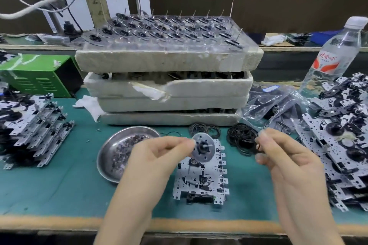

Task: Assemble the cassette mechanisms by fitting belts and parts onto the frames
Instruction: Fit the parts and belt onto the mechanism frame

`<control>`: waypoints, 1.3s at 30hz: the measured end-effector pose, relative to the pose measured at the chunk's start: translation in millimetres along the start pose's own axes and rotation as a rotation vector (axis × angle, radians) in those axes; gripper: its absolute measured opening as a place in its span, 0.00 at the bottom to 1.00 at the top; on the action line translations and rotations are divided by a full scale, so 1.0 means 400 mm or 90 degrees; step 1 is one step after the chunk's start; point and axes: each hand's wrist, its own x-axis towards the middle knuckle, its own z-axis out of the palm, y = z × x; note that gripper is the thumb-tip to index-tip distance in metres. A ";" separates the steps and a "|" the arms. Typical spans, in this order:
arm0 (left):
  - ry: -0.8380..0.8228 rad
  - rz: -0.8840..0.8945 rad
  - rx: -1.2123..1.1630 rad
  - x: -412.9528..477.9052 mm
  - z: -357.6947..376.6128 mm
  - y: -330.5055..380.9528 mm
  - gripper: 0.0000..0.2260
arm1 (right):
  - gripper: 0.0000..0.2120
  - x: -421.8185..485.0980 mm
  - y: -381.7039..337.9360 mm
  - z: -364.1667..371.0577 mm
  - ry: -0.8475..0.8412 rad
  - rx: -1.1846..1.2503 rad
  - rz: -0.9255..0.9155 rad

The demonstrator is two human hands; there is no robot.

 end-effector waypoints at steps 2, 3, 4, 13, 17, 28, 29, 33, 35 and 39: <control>0.006 -0.013 0.001 -0.009 -0.005 -0.021 0.09 | 0.24 -0.024 -0.013 0.016 -0.038 0.026 0.020; 0.008 -0.013 0.000 -0.012 -0.008 -0.027 0.10 | 0.25 -0.035 -0.016 0.025 -0.045 0.033 0.029; 0.002 -0.013 -0.007 -0.014 -0.011 -0.028 0.10 | 0.25 -0.044 -0.017 0.033 -0.052 0.035 0.033; -0.013 -0.014 -0.085 -0.023 -0.021 -0.042 0.15 | 0.07 -0.077 -0.014 0.097 -0.054 -0.195 -0.096; -0.009 -0.003 -0.086 -0.029 -0.032 -0.042 0.14 | 0.06 -0.075 -0.014 0.096 -0.016 -0.300 -0.176; -0.088 0.103 -0.037 -0.021 -0.051 -0.087 0.11 | 0.12 -0.039 -0.028 0.061 -0.182 -0.105 0.137; -0.085 0.127 -0.014 -0.018 -0.050 -0.095 0.08 | 0.14 -0.034 -0.031 0.058 -0.235 -0.006 0.225; -0.042 0.311 0.127 -0.014 -0.042 -0.116 0.05 | 0.08 -0.022 -0.048 0.037 -0.371 0.215 0.353; -0.005 0.439 0.231 -0.009 -0.034 -0.124 0.02 | 0.11 -0.017 -0.054 0.035 -0.393 0.174 0.363; 0.036 0.624 0.345 0.014 -0.020 -0.153 0.06 | 0.25 0.017 -0.045 0.022 -0.447 -0.114 0.279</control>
